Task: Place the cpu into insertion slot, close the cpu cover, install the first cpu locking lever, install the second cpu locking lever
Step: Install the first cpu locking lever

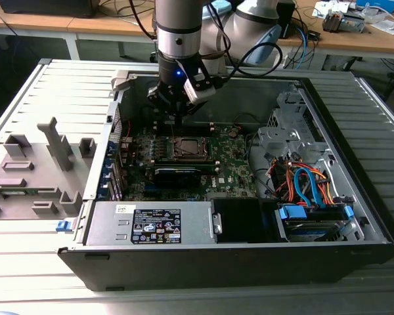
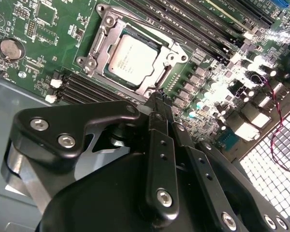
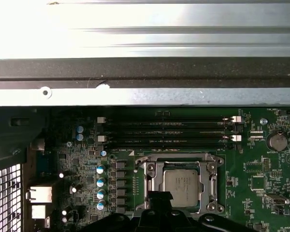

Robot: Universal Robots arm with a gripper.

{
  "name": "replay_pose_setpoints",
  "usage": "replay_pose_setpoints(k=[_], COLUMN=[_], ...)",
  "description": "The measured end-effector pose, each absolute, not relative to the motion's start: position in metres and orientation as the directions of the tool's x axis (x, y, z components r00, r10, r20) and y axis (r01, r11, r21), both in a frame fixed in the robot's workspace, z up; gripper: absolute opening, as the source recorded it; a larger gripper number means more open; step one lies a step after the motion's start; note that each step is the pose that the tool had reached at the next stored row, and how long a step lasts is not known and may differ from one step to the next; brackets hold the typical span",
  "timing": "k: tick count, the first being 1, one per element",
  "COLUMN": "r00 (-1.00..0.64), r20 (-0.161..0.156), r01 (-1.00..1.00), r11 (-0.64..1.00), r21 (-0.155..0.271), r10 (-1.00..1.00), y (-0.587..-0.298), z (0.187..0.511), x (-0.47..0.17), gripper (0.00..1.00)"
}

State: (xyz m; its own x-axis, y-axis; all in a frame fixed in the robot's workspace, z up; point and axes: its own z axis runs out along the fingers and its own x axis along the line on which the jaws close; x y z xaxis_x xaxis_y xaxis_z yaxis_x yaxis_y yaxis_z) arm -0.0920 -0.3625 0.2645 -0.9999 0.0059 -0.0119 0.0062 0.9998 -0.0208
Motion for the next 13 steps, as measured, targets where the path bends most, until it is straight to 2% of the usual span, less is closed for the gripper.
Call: replay_pose_setpoints(k=[13], r00=[-1.0], r20=[-0.012], r01=[0.006], r11=[1.0], r21=[-0.021], r10=[0.006], y=[-0.3625], z=[0.2645], x=[-0.098], gripper=[0.11])
